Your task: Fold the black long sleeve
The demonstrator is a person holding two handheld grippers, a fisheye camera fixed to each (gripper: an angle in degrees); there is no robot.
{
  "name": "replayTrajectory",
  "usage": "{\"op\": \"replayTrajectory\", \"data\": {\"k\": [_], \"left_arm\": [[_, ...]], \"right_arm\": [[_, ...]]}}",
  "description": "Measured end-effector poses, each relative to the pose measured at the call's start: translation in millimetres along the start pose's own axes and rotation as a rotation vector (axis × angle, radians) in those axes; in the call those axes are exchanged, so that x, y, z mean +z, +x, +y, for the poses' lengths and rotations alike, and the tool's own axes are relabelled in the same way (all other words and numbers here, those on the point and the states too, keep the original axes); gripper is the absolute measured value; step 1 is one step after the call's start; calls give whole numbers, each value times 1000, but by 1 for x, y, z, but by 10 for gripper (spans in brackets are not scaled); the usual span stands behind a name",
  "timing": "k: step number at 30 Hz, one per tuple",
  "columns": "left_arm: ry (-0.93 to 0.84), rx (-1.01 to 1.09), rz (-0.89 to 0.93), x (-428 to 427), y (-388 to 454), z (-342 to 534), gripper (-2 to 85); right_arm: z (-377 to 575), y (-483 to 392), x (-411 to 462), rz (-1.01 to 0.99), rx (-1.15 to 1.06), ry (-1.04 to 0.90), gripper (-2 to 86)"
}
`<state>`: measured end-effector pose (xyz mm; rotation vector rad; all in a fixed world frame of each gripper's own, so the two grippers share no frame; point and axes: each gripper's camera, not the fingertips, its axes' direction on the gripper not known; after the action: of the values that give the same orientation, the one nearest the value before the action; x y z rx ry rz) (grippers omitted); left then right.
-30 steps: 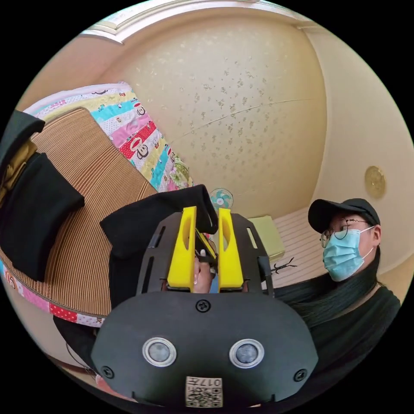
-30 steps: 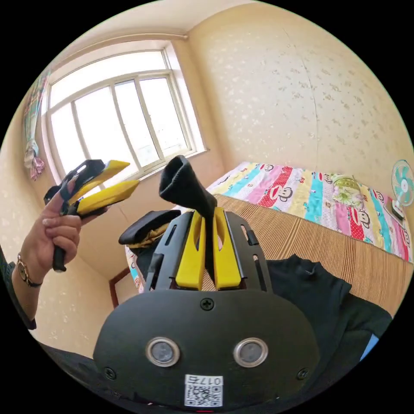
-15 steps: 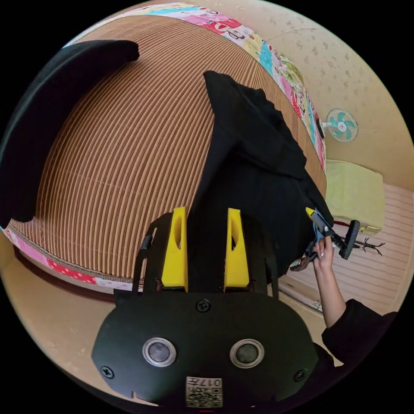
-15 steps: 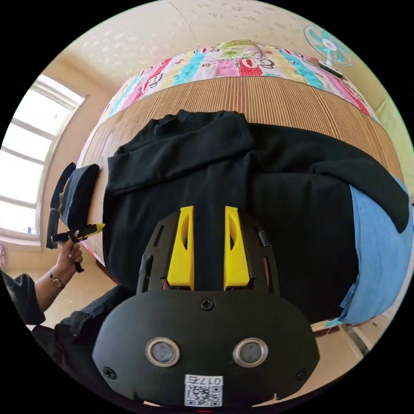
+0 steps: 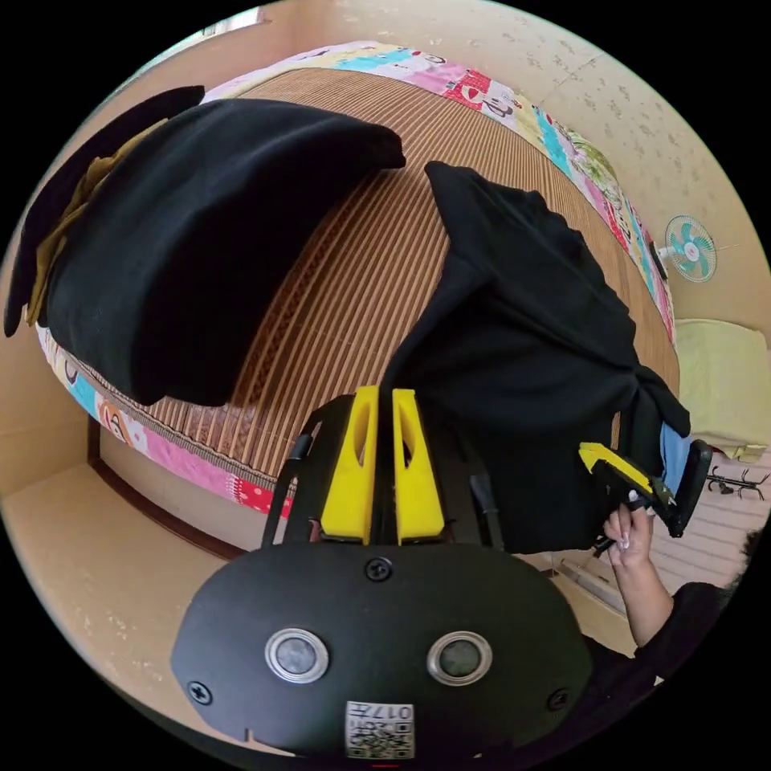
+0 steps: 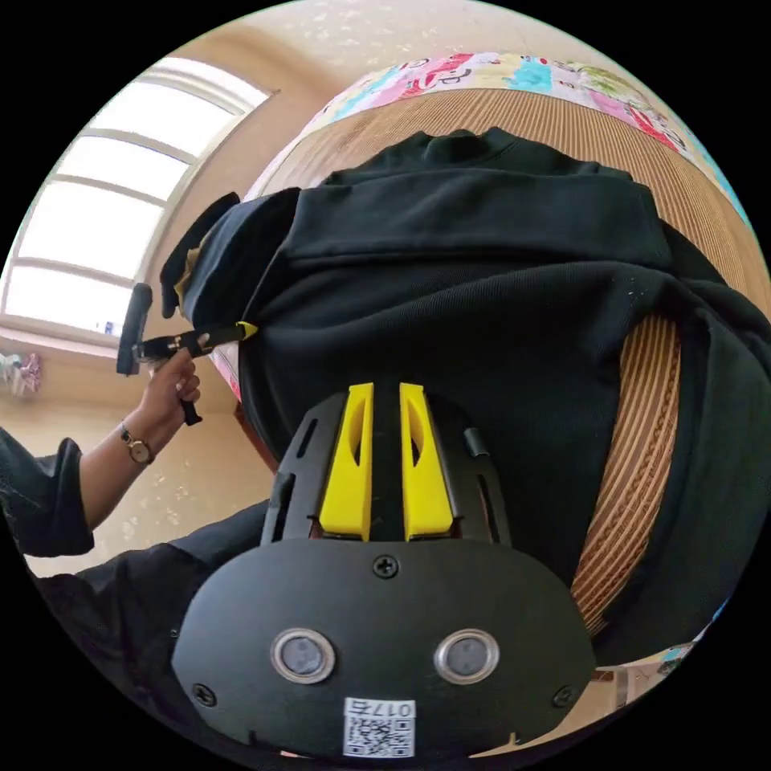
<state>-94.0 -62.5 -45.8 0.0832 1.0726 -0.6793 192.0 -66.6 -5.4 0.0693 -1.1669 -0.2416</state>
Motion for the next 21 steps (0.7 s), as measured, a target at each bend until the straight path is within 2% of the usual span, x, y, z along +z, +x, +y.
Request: {"op": "replayTrajectory", "data": {"k": [2,3,5,7,8,11,15,17,18,21], "left_arm": [[34,-8,42,-7,-3,5,56],[52,9,22,-11,2,9,64],[89,31,-1,-19,13,17,66],[119,36,36,-24,22,24,66],[129,27,84,-26,26,28,66],[120,-15,210,-19,33,32,67],[110,-32,281,-14,32,32,67],[116,-39,279,-18,27,33,67],[124,-44,289,-23,21,34,67],[148,-70,319,-37,5,38,74]], "right_arm": [[-5,46,-82,3,181,217,85],[-4,61,-102,30,229,264,88],[8,124,-184,208,457,456,94],[23,174,-232,307,671,563,99],[31,206,-250,296,788,607,103],[27,255,-256,263,927,579,106],[15,249,-276,320,948,740,53],[4,223,-282,235,980,836,26],[-1,209,-284,209,941,872,24],[-46,100,-284,160,571,968,17]]}}
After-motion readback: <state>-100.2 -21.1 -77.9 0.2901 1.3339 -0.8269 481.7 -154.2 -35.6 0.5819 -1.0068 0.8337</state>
